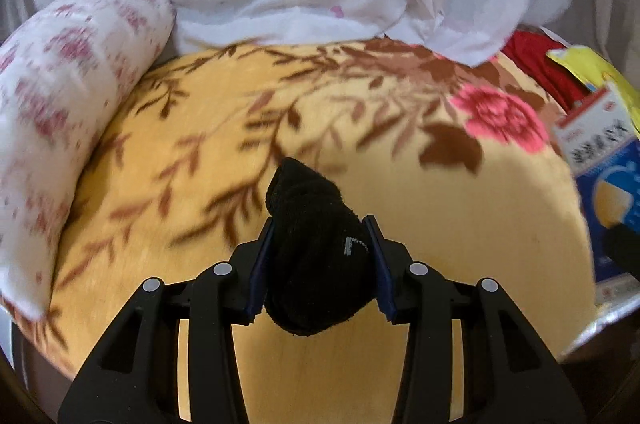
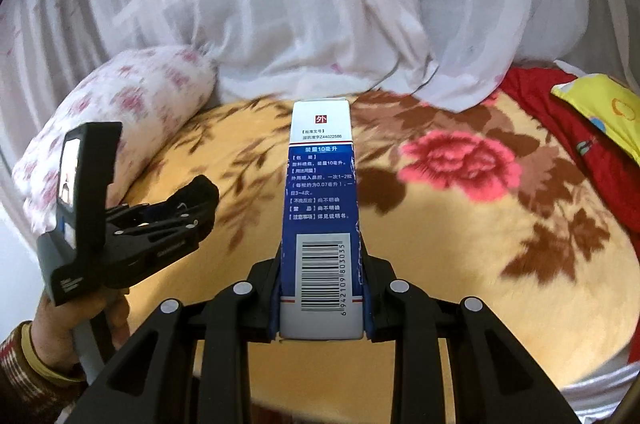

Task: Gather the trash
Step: 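Lower the black pouch and medicine box into the orange bin and release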

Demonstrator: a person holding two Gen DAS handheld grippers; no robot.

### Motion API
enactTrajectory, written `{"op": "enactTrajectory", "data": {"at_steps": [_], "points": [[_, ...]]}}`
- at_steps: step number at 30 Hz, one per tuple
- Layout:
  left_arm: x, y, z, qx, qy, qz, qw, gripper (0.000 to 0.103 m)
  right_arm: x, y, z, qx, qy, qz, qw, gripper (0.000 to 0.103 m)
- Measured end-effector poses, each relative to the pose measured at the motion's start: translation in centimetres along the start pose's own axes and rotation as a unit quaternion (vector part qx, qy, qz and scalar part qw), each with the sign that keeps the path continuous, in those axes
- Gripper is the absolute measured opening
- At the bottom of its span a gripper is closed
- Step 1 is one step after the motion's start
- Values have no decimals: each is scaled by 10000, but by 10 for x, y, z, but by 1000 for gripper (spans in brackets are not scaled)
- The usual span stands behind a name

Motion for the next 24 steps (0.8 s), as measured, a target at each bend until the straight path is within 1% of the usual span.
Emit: {"op": "enactTrajectory", "data": {"at_steps": [3,7,9,12,17,21,24], "points": [[31,2,-24,78,70,98,9999,42,27,22,-11,-174,287,-123,9994,29],[76,-3,-54,270,282,357,9986,42,60,46,-29,-420,662,-248,9966,29],[97,-7,-66,367,385,501,9973,42,82,53,-39,-571,932,-330,9935,29],[131,-14,-79,578,618,654,9943,42,115,57,-49,-661,1343,-415,9879,29],[182,-26,-85,870,1111,850,9863,42,163,57,-51,-640,1916,-388,9786,29],[209,-34,-85,967,1362,1001,9809,42,191,56,-48,-721,2214,-210,9723,29],[224,-39,-82,1030,1529,1114,9765,42,212,57,-41,-755,2514,-195,9647,29]]}}
Point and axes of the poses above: each gripper's, at about its wrist camera, not at the fingertips, and z roughly the way its jaws point, y to its left, x to its underside, the point moved 7 cm from there along z, roughly the way its jaws point, and after that the axes turned 2 degrees about x, right-handed, at the moved point
